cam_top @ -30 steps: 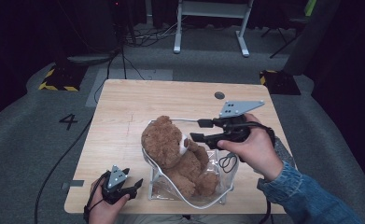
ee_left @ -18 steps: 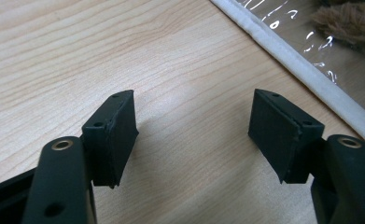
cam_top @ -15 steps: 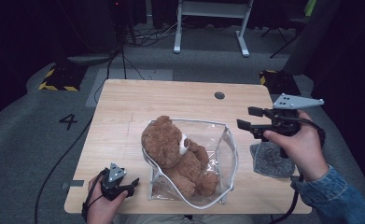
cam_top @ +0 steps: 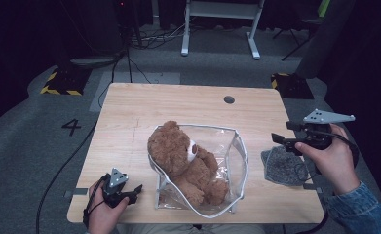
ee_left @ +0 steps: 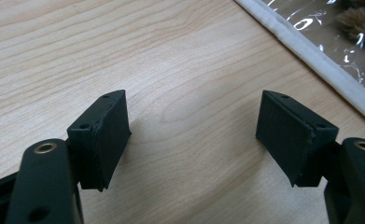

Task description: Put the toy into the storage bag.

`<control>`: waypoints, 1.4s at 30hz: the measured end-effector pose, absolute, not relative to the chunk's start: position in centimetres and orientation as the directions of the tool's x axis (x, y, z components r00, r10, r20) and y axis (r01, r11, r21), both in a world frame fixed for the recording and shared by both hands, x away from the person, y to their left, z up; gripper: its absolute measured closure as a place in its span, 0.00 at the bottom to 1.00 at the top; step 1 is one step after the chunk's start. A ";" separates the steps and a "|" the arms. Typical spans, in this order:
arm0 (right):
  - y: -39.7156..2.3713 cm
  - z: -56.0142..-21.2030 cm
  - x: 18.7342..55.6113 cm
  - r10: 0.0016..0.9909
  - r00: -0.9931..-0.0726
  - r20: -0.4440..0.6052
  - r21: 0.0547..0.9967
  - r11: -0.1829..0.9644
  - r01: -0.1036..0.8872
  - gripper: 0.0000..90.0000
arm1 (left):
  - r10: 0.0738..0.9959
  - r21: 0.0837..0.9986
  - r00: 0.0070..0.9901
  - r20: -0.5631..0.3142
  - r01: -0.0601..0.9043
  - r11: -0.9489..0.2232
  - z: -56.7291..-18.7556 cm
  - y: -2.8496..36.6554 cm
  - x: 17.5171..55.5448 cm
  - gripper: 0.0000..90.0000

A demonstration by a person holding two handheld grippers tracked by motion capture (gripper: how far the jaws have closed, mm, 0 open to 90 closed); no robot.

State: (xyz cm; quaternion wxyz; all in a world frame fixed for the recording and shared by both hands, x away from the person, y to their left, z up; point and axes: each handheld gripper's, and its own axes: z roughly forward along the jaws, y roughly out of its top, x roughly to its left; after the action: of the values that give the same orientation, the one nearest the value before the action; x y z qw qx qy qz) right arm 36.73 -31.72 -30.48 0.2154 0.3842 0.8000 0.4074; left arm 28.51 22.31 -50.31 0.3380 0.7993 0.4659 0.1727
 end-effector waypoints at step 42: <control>-36.6 -49.8 32.9 0.841 -0.541 0.025 0.784 0.319 0.533 0.31 | 0.832 0.688 0.554 -0.039 0.619 -0.380 -50.4 22.6 29.1 0.19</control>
State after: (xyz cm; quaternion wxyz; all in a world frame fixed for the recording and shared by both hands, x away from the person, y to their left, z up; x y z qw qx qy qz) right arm 32.91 -36.65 -49.84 0.1987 0.4362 0.7875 0.3875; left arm 29.06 22.56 -50.36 0.3351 0.8153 0.4447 0.1591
